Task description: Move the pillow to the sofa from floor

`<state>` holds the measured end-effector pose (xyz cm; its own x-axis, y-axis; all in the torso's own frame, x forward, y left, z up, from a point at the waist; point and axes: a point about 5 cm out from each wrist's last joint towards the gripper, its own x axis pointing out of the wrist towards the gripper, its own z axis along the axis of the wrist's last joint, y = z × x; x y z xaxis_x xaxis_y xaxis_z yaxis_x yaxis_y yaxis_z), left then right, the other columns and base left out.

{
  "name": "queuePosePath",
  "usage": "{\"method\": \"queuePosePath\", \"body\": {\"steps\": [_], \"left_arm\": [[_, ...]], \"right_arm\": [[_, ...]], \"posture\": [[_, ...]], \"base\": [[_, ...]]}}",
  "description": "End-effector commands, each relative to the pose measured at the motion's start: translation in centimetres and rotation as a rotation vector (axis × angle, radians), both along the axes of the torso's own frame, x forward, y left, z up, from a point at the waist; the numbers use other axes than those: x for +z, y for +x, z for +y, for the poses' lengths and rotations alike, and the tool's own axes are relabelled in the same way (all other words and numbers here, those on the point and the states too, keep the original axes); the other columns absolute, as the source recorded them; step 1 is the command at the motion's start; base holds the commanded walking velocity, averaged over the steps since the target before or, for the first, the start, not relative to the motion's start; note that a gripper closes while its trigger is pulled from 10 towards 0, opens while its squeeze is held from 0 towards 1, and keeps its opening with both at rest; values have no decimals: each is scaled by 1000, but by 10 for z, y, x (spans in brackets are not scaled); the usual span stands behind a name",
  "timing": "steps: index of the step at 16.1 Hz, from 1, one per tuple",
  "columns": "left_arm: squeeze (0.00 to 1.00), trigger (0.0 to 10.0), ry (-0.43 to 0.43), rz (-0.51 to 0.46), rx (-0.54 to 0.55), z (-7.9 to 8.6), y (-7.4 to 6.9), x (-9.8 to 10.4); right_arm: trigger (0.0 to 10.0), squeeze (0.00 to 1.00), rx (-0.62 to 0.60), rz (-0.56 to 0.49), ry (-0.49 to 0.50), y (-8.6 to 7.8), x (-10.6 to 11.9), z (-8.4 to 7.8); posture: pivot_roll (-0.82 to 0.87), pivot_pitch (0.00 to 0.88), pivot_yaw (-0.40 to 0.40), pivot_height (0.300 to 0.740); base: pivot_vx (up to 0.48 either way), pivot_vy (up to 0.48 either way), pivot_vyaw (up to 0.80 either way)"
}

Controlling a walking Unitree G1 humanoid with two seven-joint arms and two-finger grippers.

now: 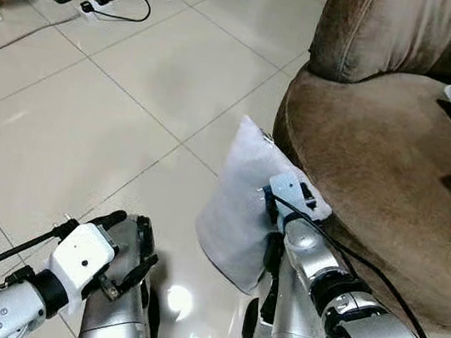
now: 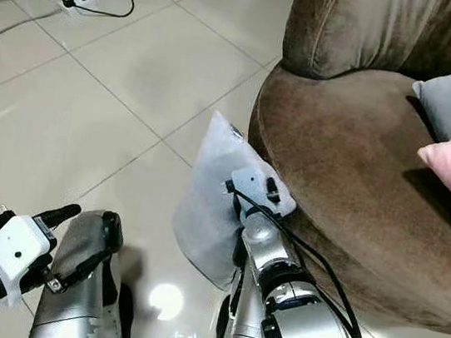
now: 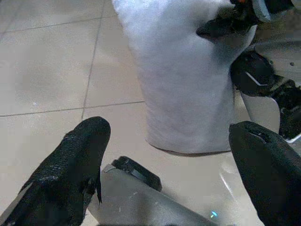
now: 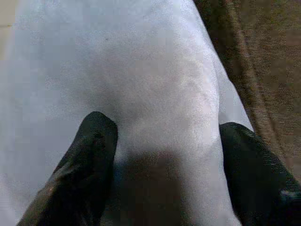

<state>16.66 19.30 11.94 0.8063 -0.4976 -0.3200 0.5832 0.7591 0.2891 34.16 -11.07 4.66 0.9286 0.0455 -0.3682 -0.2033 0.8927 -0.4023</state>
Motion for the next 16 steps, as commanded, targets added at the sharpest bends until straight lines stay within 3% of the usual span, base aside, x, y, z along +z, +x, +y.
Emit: {"method": "queuePosePath", "body": {"steps": [1,16], "left_arm": [[0,10000,-10,20,-26,-4,-3,0],[0,10000,-22,13,-28,-7,3,1]], "right_arm": [[0,0,-12,76,22,-10,-15,-3],[0,0,56,121,65,-14,-20,3]], "posture": [[89,264,-9,461],[95,204,-22,461]], "base": [[0,0,0],[0,0,0]]}}
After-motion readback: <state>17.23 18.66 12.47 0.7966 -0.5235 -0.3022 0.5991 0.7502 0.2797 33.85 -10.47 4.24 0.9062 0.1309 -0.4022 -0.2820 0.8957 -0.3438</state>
